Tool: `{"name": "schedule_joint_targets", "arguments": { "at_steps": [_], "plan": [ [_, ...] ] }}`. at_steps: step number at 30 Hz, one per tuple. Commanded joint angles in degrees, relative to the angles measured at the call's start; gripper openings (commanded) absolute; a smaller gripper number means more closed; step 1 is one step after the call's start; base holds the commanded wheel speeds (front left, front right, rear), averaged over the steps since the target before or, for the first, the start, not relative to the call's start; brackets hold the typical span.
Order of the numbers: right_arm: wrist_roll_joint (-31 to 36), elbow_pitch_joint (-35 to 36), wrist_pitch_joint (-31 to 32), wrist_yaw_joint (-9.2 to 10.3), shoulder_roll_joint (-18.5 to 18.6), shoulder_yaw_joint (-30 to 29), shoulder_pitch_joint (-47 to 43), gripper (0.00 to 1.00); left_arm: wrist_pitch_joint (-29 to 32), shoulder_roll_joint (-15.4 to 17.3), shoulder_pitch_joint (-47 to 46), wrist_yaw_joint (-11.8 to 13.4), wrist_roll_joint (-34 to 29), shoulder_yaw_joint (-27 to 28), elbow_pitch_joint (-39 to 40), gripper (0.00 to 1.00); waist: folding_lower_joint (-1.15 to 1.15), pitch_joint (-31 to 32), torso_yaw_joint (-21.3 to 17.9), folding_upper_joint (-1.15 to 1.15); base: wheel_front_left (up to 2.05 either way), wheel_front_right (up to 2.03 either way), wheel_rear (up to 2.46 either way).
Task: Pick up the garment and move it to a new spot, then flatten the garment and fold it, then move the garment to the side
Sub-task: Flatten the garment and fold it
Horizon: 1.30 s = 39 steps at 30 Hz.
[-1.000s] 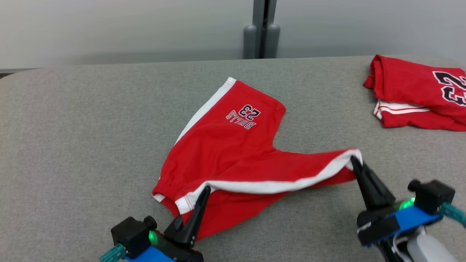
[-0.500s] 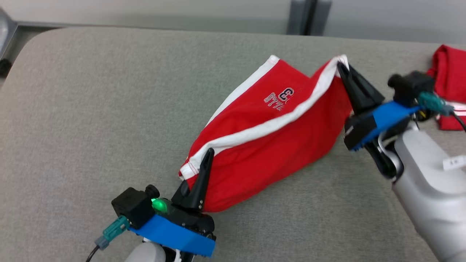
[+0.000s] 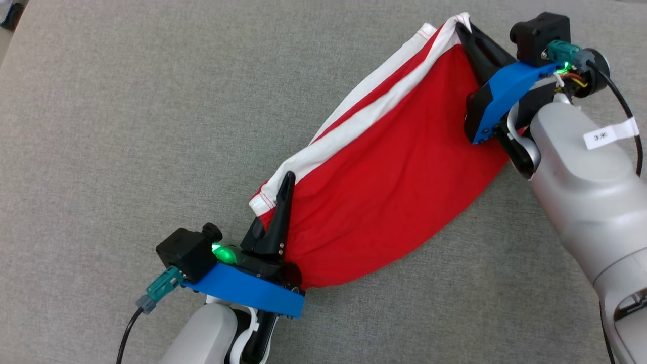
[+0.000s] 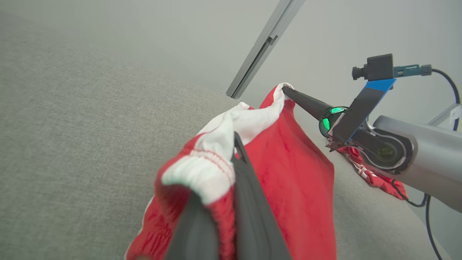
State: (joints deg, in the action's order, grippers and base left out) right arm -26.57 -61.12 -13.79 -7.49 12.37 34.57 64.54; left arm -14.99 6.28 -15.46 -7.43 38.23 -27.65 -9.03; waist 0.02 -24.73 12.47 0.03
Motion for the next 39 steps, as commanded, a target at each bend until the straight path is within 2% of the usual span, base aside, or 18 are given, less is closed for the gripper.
{"name": "schedule_joint_targets", "arguments": {
  "at_steps": [1, 9, 10, 11, 12, 21, 31, 35, 39],
  "plan": [
    [0.62, -2.27, -0.56, -0.01, -0.33, 0.43, 2.37, 0.00, -0.24, -0.38, -1.49, -0.09, -0.50, 0.57, -0.18, 0.00, -0.02, -1.28, 0.93, -0.03, 0.00, 0.00, 0.00],
    [0.89, -8.29, -1.11, -0.01, -1.43, 1.46, 6.64, 0.00, -0.25, -1.13, -2.95, -0.10, -0.99, 0.60, -1.61, 0.00, -0.02, -3.00, 1.64, -0.03, 0.00, 0.00, 0.00],
    [1.30, -9.21, -1.08, -0.01, -1.58, 2.32, 6.99, 0.25, -0.24, -1.36, -3.56, -0.10, -1.00, 0.07, -2.37, 0.19, -0.02, -3.17, 1.91, -0.03, 0.00, 0.00, 0.00],
    [1.32, -9.54, -1.13, -0.01, -1.41, 2.56, 7.16, 0.92, -0.24, -1.45, -3.92, -0.10, -0.96, -0.12, -2.76, 0.84, -0.02, -3.24, 2.15, -0.03, 0.00, 0.00, 0.00],
    [1.21, -9.73, -1.20, -0.01, -1.36, 2.67, 7.29, 1.00, -0.24, -1.49, -4.14, -0.10, -1.00, -0.21, -3.09, 1.00, -0.02, -3.26, 2.25, -0.03, 0.00, 0.00, 0.00],
    [0.01, -11.02, -1.39, -0.01, -0.97, 3.46, 4.74, 1.00, -0.25, -0.43, -2.47, -0.10, -4.40, 0.31, -4.29, 1.00, -0.02, -1.27, 2.66, -0.03, 0.00, 0.00, 0.00],
    [-2.96, -10.14, -1.42, -0.01, 2.67, 4.40, -0.72, 1.00, -0.24, 2.80, 4.03, -0.10, -7.76, 1.81, -2.81, 1.00, -0.02, 2.93, 4.19, -0.03, 0.00, 0.00, 0.00],
    [-3.97, -10.24, -1.42, -0.01, 3.89, 4.86, -2.74, 1.00, -0.24, 3.03, 6.06, -0.10, -10.25, 5.60, -1.25, 1.00, -0.02, 3.82, 4.87, -0.03, 0.00, 0.00, 0.00],
    [-5.03, -10.66, -1.14, -0.01, 4.77, 5.96, -4.58, 1.00, -0.24, 1.01, 7.78, -0.09, -12.87, 13.46, 1.32, 1.00, -0.02, 4.31, 5.45, -0.03, 0.00, 0.00, 0.00]
  ]
}}
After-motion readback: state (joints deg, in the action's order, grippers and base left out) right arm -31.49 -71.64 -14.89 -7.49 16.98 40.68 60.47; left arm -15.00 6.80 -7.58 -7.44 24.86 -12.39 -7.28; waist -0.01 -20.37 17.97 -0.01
